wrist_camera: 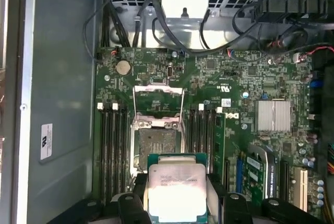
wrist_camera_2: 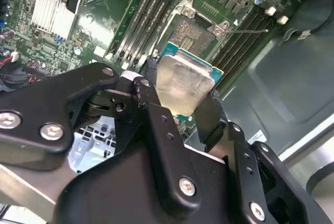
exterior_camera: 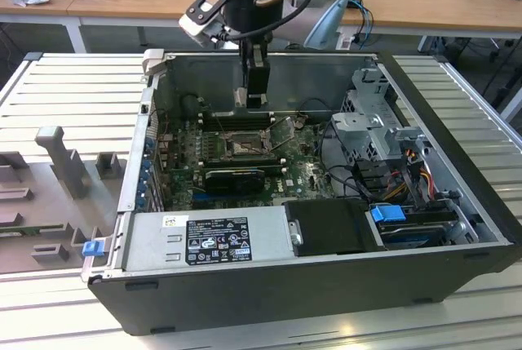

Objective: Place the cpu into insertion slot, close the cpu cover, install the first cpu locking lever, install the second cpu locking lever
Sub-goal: 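Place the cpu into insertion slot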

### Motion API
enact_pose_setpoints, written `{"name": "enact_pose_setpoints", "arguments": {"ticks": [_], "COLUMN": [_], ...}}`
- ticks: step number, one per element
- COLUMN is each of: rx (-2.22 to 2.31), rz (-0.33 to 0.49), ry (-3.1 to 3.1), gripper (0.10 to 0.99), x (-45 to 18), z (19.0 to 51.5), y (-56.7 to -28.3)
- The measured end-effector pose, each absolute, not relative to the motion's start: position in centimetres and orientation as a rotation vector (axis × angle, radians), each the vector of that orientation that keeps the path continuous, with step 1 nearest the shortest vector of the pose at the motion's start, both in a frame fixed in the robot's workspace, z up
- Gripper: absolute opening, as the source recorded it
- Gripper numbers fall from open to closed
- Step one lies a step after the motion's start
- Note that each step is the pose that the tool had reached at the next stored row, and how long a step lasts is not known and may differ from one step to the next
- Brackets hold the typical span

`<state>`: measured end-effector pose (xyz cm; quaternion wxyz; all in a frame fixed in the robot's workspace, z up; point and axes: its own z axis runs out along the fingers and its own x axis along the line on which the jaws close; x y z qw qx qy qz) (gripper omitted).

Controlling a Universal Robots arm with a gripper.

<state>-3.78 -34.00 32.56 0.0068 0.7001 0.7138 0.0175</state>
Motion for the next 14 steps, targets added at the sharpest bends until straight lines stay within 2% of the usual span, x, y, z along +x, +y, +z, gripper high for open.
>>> {"name": "enact_pose_setpoints", "arguments": {"ticks": [14], "rx": [2.187], "rz": [0.059], "ry": [2.230], "gripper": [0.533], "x": [-3.8], "z": [29.3], "y": [-34.0]}}
